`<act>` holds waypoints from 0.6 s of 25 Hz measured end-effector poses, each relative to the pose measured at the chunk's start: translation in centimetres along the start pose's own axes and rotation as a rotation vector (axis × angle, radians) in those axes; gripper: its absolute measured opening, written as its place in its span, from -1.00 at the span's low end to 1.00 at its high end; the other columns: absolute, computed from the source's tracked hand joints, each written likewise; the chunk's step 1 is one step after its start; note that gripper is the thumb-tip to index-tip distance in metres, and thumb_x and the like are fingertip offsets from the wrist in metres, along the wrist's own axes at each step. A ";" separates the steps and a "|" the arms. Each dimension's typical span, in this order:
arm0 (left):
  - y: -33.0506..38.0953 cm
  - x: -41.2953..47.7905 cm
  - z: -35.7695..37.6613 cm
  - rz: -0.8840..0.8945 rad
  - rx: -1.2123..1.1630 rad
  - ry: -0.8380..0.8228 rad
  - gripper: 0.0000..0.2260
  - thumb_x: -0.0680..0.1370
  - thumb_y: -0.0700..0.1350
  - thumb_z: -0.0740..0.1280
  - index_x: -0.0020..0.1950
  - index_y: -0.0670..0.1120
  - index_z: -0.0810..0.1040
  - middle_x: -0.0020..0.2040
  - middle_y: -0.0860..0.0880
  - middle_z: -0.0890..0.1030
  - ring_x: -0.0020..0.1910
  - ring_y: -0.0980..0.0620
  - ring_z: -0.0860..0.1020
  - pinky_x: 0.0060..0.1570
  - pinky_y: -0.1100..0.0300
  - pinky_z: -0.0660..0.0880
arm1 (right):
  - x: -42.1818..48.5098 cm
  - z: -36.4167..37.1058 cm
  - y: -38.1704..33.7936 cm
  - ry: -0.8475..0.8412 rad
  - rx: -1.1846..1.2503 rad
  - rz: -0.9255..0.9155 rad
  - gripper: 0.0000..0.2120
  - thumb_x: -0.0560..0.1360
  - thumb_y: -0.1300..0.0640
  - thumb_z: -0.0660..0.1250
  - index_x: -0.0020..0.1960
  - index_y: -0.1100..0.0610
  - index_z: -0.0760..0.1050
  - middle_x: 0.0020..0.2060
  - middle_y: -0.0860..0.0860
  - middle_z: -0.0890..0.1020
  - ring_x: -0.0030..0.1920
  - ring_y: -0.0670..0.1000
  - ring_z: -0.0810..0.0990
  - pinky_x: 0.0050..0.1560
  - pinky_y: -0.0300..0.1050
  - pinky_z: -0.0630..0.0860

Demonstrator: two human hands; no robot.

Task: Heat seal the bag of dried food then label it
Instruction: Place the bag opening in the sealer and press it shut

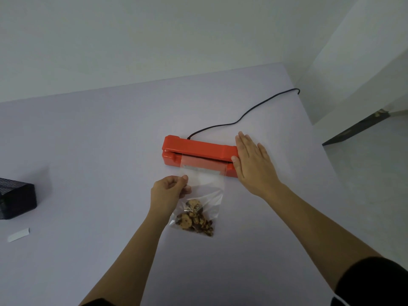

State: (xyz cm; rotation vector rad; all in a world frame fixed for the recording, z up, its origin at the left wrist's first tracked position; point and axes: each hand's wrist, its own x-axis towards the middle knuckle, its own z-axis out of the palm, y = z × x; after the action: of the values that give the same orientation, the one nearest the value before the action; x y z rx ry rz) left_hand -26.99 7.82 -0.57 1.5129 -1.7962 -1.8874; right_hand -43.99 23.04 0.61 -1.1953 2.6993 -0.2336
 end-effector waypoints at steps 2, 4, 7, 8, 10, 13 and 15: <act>0.0 -0.1 0.0 0.007 0.010 -0.002 -0.83 0.50 -0.09 0.38 -0.18 -0.19 0.63 -0.32 -0.10 0.69 -0.35 0.07 0.65 -0.23 0.27 0.57 | -0.1 0.0 0.0 0.003 -0.004 0.003 -0.31 0.49 -0.14 -0.34 0.50 0.19 -0.05 0.52 0.08 0.03 0.52 0.03 -0.04 0.43 -0.05 -0.17; 0.1 -0.1 0.0 0.011 0.013 -0.002 -0.83 0.50 -0.10 0.38 -0.19 -0.18 0.63 -0.32 -0.09 0.69 -0.35 0.06 0.65 -0.22 0.25 0.58 | -0.1 0.0 0.0 0.002 -0.001 0.003 -0.32 0.49 -0.14 -0.34 0.50 0.19 -0.05 0.52 0.08 0.03 0.52 0.03 -0.05 0.43 -0.05 -0.18; 0.0 0.0 0.0 0.011 0.013 -0.007 -0.83 0.50 -0.09 0.38 -0.17 -0.19 0.63 -0.32 -0.09 0.69 -0.32 0.03 0.66 -0.20 0.23 0.58 | -0.1 0.1 0.0 0.004 0.000 0.006 -0.32 0.49 -0.14 -0.33 0.50 0.19 -0.06 0.52 0.08 0.03 0.52 0.03 -0.05 0.43 -0.05 -0.18; 0.0 0.0 0.1 0.013 0.012 -0.006 -0.83 0.50 -0.09 0.38 -0.17 -0.19 0.63 -0.32 -0.09 0.69 -0.32 0.03 0.66 -0.20 0.23 0.58 | -0.1 0.1 0.0 0.003 0.001 0.007 -0.32 0.49 -0.15 -0.34 0.50 0.19 -0.06 0.52 0.08 0.03 0.52 0.04 -0.05 0.43 -0.04 -0.17; 0.0 0.0 0.1 0.017 0.008 -0.004 -0.83 0.50 -0.09 0.38 -0.16 -0.20 0.63 -0.33 -0.08 0.68 -0.33 0.04 0.66 -0.21 0.24 0.58 | -0.1 0.1 0.1 0.003 0.001 0.009 -0.32 0.49 -0.14 -0.34 0.50 0.19 -0.05 0.52 0.08 0.03 0.52 0.03 -0.05 0.44 -0.03 -0.16; 0.0 -0.1 0.2 0.017 0.000 -0.003 -0.83 0.50 -0.09 0.38 -0.16 -0.20 0.63 -0.33 -0.08 0.68 -0.33 0.06 0.66 -0.20 0.24 0.58 | -0.1 0.1 0.2 0.005 0.005 0.011 -0.32 0.49 -0.14 -0.33 0.50 0.19 -0.05 0.52 0.08 0.04 0.52 0.02 -0.04 0.44 -0.03 -0.16; 0.0 -0.1 0.2 0.015 -0.012 -0.004 -0.83 0.50 -0.10 0.38 -0.16 -0.20 0.63 -0.32 -0.08 0.68 -0.32 0.04 0.66 -0.18 0.22 0.58 | -0.1 0.0 0.2 0.004 0.008 0.012 -0.32 0.49 -0.14 -0.33 0.50 0.19 -0.05 0.52 0.08 0.04 0.52 0.03 -0.04 0.45 -0.01 -0.15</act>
State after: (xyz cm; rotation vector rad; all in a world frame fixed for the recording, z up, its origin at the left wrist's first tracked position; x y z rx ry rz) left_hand -27.10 8.04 -0.55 1.4886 -1.7897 -1.8925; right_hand -44.08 23.25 0.54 -1.1771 2.7058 -0.2458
